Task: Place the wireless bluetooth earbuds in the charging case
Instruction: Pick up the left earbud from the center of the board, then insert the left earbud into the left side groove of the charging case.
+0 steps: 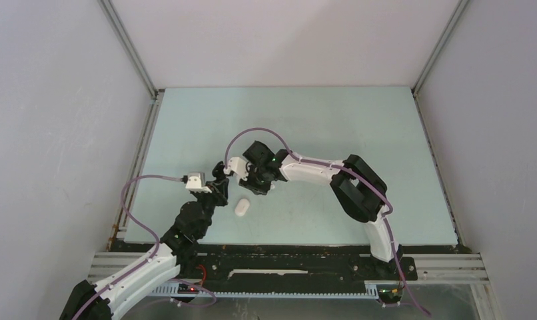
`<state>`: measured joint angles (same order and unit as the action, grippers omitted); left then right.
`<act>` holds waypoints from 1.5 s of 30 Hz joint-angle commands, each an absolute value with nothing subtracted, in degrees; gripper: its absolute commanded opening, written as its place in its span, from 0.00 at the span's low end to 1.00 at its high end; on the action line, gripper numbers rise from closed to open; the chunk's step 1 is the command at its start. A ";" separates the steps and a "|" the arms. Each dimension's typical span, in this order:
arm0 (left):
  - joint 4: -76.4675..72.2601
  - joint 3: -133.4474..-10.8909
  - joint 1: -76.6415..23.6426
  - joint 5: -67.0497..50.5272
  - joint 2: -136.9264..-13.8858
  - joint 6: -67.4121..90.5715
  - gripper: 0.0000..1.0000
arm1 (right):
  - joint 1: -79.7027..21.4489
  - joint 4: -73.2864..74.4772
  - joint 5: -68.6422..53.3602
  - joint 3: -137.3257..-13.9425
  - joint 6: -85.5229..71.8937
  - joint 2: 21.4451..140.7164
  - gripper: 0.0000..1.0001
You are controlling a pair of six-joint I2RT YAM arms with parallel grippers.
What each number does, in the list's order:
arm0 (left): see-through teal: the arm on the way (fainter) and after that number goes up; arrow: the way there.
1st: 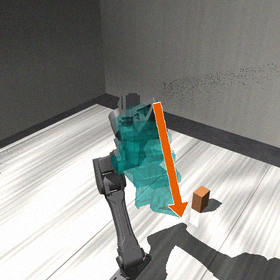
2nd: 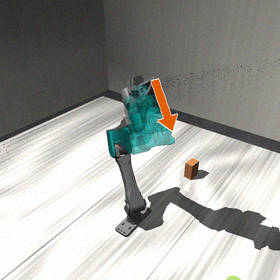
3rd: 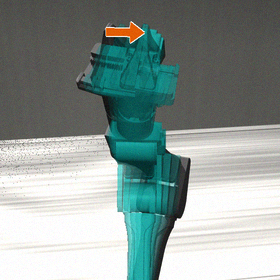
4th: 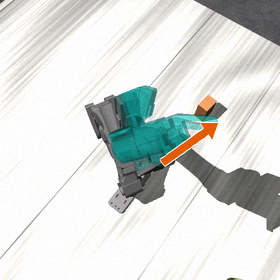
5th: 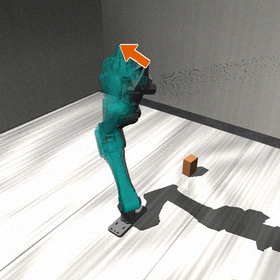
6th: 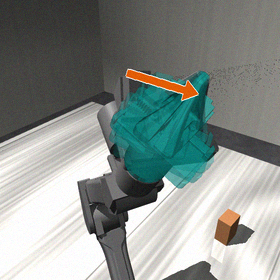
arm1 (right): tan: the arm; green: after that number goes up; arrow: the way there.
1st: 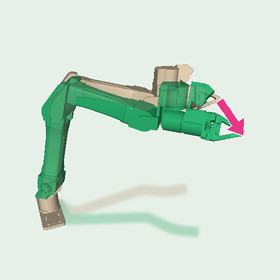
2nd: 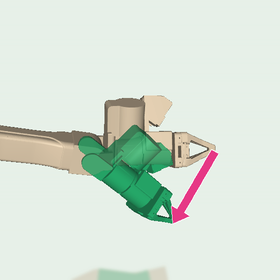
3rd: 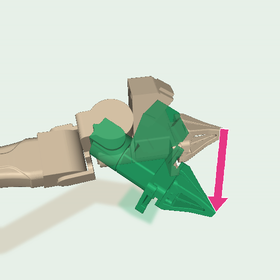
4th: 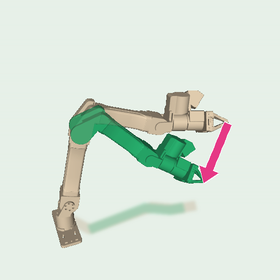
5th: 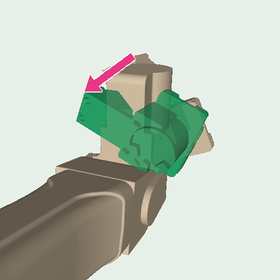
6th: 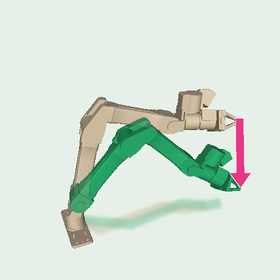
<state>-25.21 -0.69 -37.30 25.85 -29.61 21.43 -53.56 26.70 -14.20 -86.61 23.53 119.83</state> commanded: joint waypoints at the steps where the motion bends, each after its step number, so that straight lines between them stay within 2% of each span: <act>1: -26.78 0.56 -36.81 25.17 -29.74 20.81 0.00 | -53.85 25.08 -13.09 -89.03 22.51 121.20 0.29; 6: -26.81 0.37 -36.83 25.02 -30.22 20.83 0.00 | -54.01 25.35 -12.60 -89.35 22.25 121.65 0.29; 11: -26.80 0.38 -36.83 24.96 -30.06 20.83 0.00 | -53.67 25.15 -5.72 -90.23 19.91 122.36 0.27; 23: -26.67 0.39 -36.83 24.76 -30.12 21.01 0.00 | -52.72 24.64 -2.65 -88.48 20.09 119.13 0.04; 28: -27.84 0.65 -36.82 22.96 -30.30 20.47 0.00 | -52.39 26.97 -7.48 -85.62 24.18 111.99 0.02; 31: -31.42 1.18 -36.83 18.19 -31.21 19.59 0.00 | -51.93 30.90 -13.28 -83.13 28.53 105.33 0.01; 37: -42.20 0.78 -36.96 0.04 -39.26 18.79 0.00 | -50.21 42.90 -25.30 -78.62 36.97 91.65 0.01; 45: -54.30 -4.51 -43.24 -17.65 -55.96 17.29 0.00 | -50.21 51.91 -28.31 -75.16 38.20 79.63 0.01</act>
